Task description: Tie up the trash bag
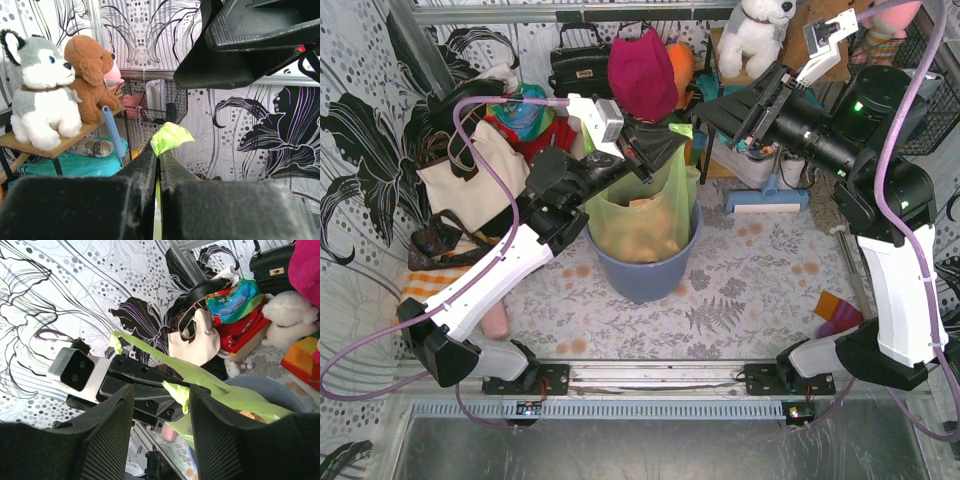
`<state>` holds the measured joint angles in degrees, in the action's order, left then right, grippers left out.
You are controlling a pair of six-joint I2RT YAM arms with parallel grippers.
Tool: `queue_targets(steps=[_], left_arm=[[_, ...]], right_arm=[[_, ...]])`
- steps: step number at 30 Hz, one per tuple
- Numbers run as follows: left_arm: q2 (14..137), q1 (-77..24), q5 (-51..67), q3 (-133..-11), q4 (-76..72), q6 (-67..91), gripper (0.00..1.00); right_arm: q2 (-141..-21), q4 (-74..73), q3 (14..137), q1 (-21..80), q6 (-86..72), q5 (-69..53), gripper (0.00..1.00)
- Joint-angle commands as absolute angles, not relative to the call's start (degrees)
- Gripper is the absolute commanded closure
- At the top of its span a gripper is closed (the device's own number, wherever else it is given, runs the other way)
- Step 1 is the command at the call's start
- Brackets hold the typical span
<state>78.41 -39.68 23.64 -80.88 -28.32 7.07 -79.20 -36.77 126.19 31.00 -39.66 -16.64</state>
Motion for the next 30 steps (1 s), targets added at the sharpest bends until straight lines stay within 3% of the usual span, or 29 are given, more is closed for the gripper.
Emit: queue_targets(steps=[1, 10, 14, 30], left_arm=[[77.3, -39.4, 24.7, -82.4, -28.0, 6.2, 0.91], [77.5, -39.4, 24.8, -82.7, -26.8, 5.9, 0.91], [77.7, -39.4, 24.2, -82.8, -26.4, 5.7, 0.91], [79.6, -39.4, 20.9, -85.7, -21.6, 4.7, 0.92]], right_arm=[[-82.4, -40.6, 129.6, 31.2, -36.2, -17.0, 0.52], [-88.3, -45.8, 136.0, 31.2, -31.7, -20.4, 0.59], [-89.1, -45.8, 136.1, 31.2, -31.2, -21.6, 0.68], [-83.5, -40.4, 127.9, 31.2, -30.9, -26.1, 0.68]])
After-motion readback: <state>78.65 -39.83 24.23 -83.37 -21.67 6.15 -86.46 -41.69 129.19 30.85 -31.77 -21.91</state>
